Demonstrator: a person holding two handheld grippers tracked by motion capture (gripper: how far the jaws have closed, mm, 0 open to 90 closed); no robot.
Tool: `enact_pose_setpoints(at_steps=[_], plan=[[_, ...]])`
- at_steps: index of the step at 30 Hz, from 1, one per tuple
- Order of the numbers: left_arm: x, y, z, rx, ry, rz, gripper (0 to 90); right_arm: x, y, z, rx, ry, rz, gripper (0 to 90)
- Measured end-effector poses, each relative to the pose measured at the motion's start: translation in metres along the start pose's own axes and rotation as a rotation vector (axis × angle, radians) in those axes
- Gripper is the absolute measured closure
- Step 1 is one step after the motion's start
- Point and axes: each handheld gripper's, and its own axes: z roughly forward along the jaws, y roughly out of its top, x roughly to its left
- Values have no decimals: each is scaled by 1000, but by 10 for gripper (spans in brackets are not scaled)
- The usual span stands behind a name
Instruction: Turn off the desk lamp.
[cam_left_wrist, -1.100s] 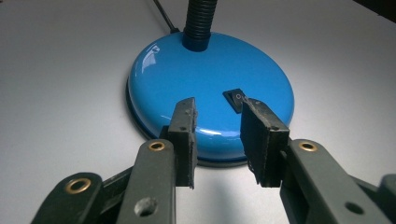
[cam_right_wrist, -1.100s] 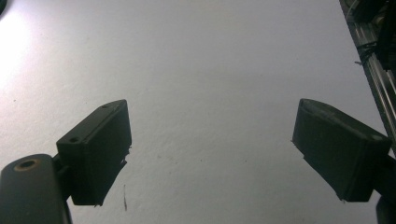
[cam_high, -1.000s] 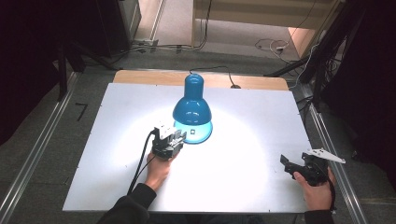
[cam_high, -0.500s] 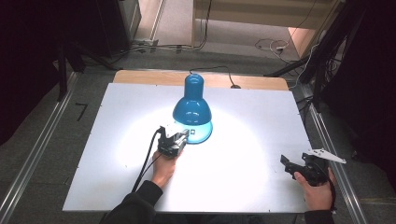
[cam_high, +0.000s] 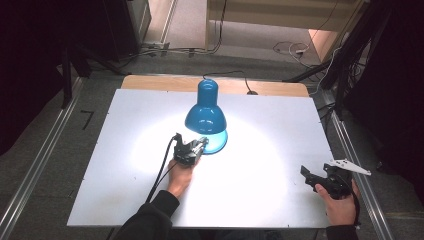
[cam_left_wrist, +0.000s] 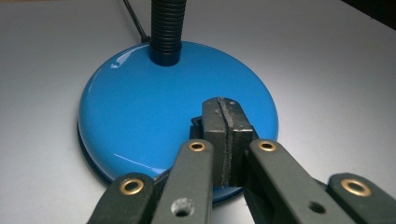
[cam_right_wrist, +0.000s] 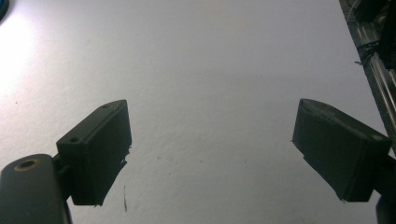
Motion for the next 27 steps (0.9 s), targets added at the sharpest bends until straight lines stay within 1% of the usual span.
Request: enact_pose_setpoints(at_steps=[1, 3, 6, 11, 15, 17, 20, 22, 27], plan=[[0, 1, 1, 7, 1, 8, 900, 0, 0, 0, 0, 1, 0, 104], [-1, 2, 3, 1, 3, -2, 900, 0, 0, 0, 0, 2, 0, 104], [-1, 3, 4, 7, 7, 4, 900, 0, 0, 0, -1, 1, 1, 105], [-1, 1, 8, 17, 17, -1, 900, -1, 0, -1, -2, 3, 2, 105], [-1, 1, 9, 12, 19, -1, 900, -1, 0, -1, -3, 2, 2, 105], [-1, 1, 10, 11, 19, -8, 900, 0, 0, -1, -1, 2, 3, 105], [-1, 1, 10, 13, 23, -9, 900, 0, 0, -1, -3, 3, -1, 105], [-1, 1, 9, 18, 19, -14, 900, 0, 0, -1, -1, 3, -1, 104], [-1, 3, 10, 28, 23, -5, 900, 0, 0, -1, 0, 3, 0, 104]])
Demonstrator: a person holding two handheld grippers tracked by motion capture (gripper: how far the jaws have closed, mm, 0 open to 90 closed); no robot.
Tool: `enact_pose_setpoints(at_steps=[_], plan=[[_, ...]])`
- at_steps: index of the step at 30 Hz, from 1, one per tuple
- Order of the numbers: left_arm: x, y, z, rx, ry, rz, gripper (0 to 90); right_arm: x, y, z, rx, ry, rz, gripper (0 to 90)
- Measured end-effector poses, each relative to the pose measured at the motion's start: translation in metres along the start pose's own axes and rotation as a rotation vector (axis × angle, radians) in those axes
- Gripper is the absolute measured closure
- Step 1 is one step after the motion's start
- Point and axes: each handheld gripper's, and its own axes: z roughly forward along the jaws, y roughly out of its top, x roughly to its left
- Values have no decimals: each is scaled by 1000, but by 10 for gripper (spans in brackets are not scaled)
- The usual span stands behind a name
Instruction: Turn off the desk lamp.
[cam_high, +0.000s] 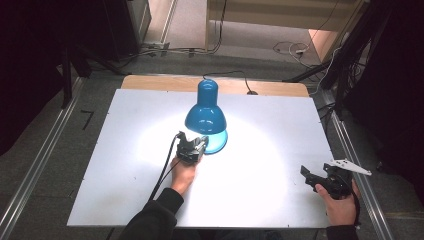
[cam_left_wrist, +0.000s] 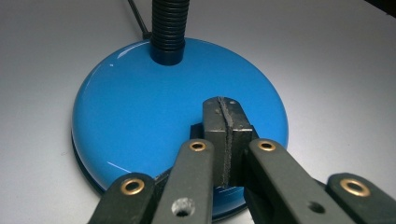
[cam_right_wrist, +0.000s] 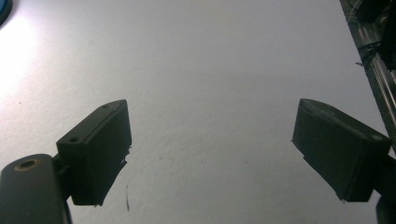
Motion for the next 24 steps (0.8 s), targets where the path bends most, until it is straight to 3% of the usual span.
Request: enact_pose_setpoints(at_steps=[8, 11, 13, 20, 22, 23, 24], plan=[[0, 2, 0, 20, 5, 14, 900, 1, 0, 0, 3, 3, -1, 105], [2, 3, 0, 23, -9, 2, 900, 1, 0, 0, 3, 4, -1, 104], [0, 3, 2, 13, -10, -18, 900, 1, 0, 1, 6, 6, -4, 104], [-8, 5, 10, 26, -19, 1, 900, 1, 0, 1, 6, 8, -4, 104], [-8, 5, 11, 22, -24, -15, 900, 1, 0, 1, 6, 9, -3, 104], [-11, 5, 18, -49, 3, -105, 900, 1, 0, 0, 5, 10, -2, 104], [-10, 5, 17, -47, 3, -117, 900, 0, -1, 0, 4, 9, -2, 105]])
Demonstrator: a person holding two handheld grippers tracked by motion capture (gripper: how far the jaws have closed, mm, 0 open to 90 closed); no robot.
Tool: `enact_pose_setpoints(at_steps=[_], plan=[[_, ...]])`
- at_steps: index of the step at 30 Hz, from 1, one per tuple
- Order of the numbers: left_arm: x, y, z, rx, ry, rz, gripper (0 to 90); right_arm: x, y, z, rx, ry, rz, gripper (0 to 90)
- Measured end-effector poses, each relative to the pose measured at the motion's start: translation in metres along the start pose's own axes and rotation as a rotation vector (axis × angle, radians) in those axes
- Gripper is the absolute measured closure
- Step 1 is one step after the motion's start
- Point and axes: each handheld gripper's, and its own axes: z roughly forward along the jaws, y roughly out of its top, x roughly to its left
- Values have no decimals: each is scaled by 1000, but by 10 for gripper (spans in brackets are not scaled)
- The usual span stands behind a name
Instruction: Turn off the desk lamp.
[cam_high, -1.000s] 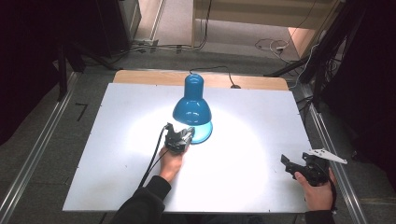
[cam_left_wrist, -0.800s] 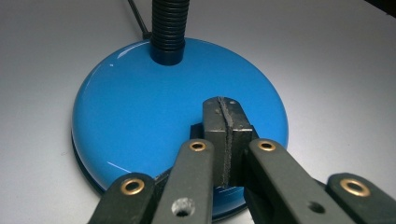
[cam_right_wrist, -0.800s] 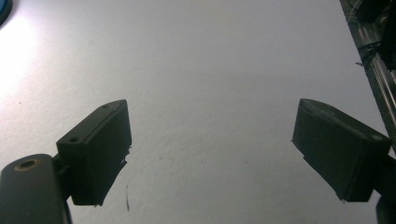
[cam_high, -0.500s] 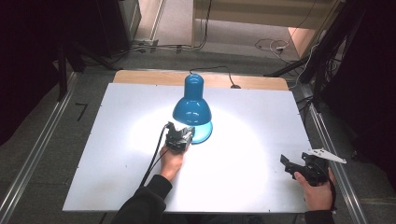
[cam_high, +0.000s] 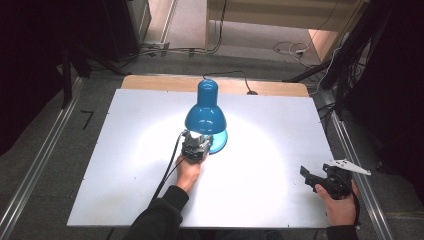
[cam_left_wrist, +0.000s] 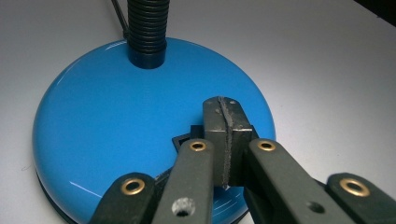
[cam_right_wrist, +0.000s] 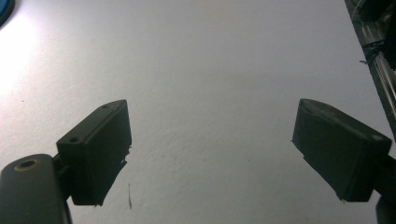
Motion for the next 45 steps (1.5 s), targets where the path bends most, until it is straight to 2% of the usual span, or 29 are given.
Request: enact_pose_setpoints(at_steps=[1, 2, 3, 4, 5, 6, 7, 10, 11, 12, 13, 14, 15, 16, 19, 20, 21, 23, 24, 25, 26, 27, 28, 29, 34, 36, 37, 39, 45], plan=[[0, 0, -1, -2, -7, 6, 900, 0, 0, 0, -1, -1, 1, 105], [-2, -2, 0, -30, 29, 15, 900, -1, 0, 0, -3, -1, 1, 104], [0, -1, -5, -15, 5, 50, 900, -1, 0, 0, -4, 1, 2, 104], [-4, -1, -5, -65, -14, -18, 900, -2, 0, 0, -5, -1, 5, 105], [0, 0, -9, -37, -2, 23, 900, -1, 0, 0, -3, -1, 9, 104], [0, 1, -12, -14, -82, 62, 900, -1, 0, 0, 0, -1, 8, 104], [1, 2, -14, -3, -67, 77, 900, -1, 0, 0, 1, -2, 6, 105], [0, -1, -10, -26, -31, 35, 900, 0, 1, 0, -5, 3, 1, 104], [1, -1, -10, -28, -34, 31, 900, 1, 1, 0, -3, 2, 2, 104], [0, -2, -9, -46, -68, 8, 900, 1, 1, 0, -2, 3, 3, 104], [3, -2, -11, -24, -36, 38, 900, 1, 1, 0, -2, 2, 1, 104], [1, -2, -9, -50, -68, 13, 900, 0, 1, 1, -3, 3, 0, 104], [4, -2, -11, -25, -28, 46, 900, 0, 0, 1, -1, 3, -1, 105], [1, -2, -9, -49, -67, 19, 900, 0, 0, 1, -1, 3, 1, 104], [0, -3, -8, -58, -73, 10, 900, 1, 1, 0, -3, 3, 0, 104], [7, -2, -11, -3, 24, 84, 900, 1, 1, 0, -2, 4, 2, 104], [9, -2, -14, 41, 9, 132, 900, 1, 1, 0, -1, 3, 2, 105], [12, -2, -12, 39, 32, 129, 900, 2, 0, 0, 0, 2, -2, 104], [15, 0, -12, 38, 27, 101, 900, 2, 0, 0, 0, 2, -2, 104], [11, -1, -7, -28, 54, 21, 900, 2, 0, 0, -1, 3, 0, 105], [11, -1, -7, -27, 52, 23, 900, 1, 1, 0, -4, 3, -4, 104], [16, 0, -11, 37, 15, 95, 900, 1, 0, 0, -2, 4, -2, 104], [14, 0, -8, -18, 45, 29, 900, 1, 0, 0, -3, 6, -1, 104], [18, 1, -12, 33, 19, 78, 900, 1, 1, 1, 0, 5, -2, 105], [23, 2, -13, 23, 15, 67, 900, 1, 1, 1, -2, 6, -3, 105], [20, 2, -12, -15, 31, 33, 900, 1, 1, 2, -1, 6, -8, 104], [22, 2, -14, 12, 18, 64, 900, 1, 1, 2, 1, 5, -6, 104], [24, 3, -15, 24, 26, 76, 900, 1, 1, 2, -1, 5, -9, 104], [28, 4, -20, 15, 39, 73, 900, 1, 1, 2, 0, 5, -4, 105]])
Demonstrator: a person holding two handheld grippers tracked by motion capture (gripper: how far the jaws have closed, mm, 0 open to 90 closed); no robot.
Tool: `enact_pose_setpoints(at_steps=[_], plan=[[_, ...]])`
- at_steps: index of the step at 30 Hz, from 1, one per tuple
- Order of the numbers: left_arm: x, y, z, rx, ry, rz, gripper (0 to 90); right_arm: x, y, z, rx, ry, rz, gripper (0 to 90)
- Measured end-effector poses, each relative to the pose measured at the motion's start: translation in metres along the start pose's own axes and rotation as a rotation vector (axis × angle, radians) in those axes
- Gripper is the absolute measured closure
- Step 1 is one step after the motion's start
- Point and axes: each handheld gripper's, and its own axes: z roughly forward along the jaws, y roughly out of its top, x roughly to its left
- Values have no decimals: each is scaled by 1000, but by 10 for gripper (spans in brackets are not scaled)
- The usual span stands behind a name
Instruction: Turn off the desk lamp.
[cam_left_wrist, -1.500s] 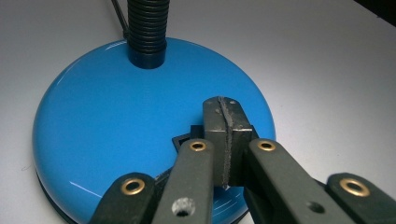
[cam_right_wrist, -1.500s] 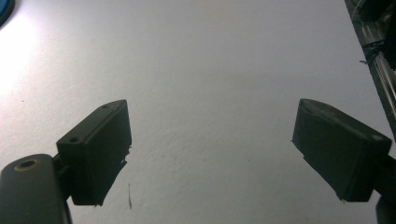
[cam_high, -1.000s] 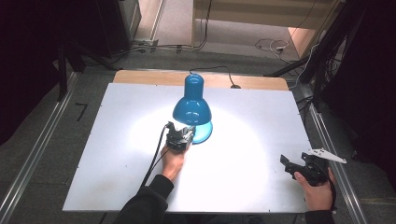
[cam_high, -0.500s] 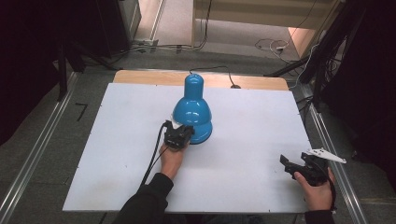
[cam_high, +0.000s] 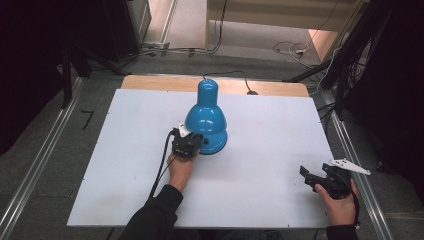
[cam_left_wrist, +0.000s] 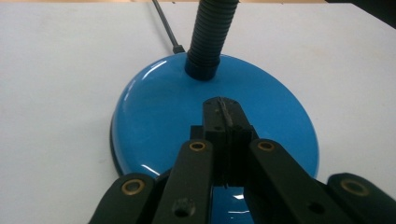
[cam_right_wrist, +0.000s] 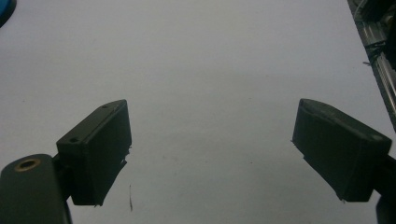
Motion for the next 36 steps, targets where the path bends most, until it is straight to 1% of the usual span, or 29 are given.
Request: enact_pose_setpoints(at_steps=[4, 6, 8, 12, 14, 16, 18, 20, 24, 26, 27, 30, 31, 33, 35, 36], plan=[[7, 0, -4, -13, 14, -14, 900, 0, 0, 0, 0, -2, -1, 104], [12, 0, -7, -20, 20, -27, 836, 0, 0, -1, 1, 0, 1, 104], [17, -1, -11, -27, 31, -34, 816, 0, 0, -1, 0, -3, 2, 104], [27, -1, -21, -39, 45, -51, 728, 1, -1, -1, 3, -5, 3, 104], [32, -1, -25, -33, 48, -58, 678, 1, -1, -1, 2, -5, 1, 104], [36, -2, -27, -30, 52, -59, 638, 1, -1, -1, 2, -6, 0, 104], [40, -3, -29, -21, 56, -57, 615, 1, -1, -1, 1, -7, -2, 104], [42, -5, -31, -23, 59, -60, 589, 1, -1, -1, 2, -7, -3, 104], [47, -7, -37, -14, 57, -40, 504, 1, -1, -1, 2, -8, 0, 104], [51, -7, -40, -9, 53, -37, 453, 1, -1, -2, 2, -6, 4, 104], [52, -7, -42, -13, 51, -40, 424, 0, -1, -2, -1, -5, 2, 104], [56, -8, -47, -20, 45, -40, 397, 0, -1, -1, 1, -6, 3, 104], [56, -8, -49, -25, 52, -40, 381, 0, -1, -2, 0, -5, 5, 104], [58, -7, -53, -31, 66, -27, 328, 0, -1, -2, -2, -4, 1, 104], [60, -8, -57, -32, 74, -27, 296, 0, -1, -2, 0, -4, 0, 104], [61, -8, -58, -35, 78, -33, 284, 0, -1, -2, 0, -3, 0, 104]])
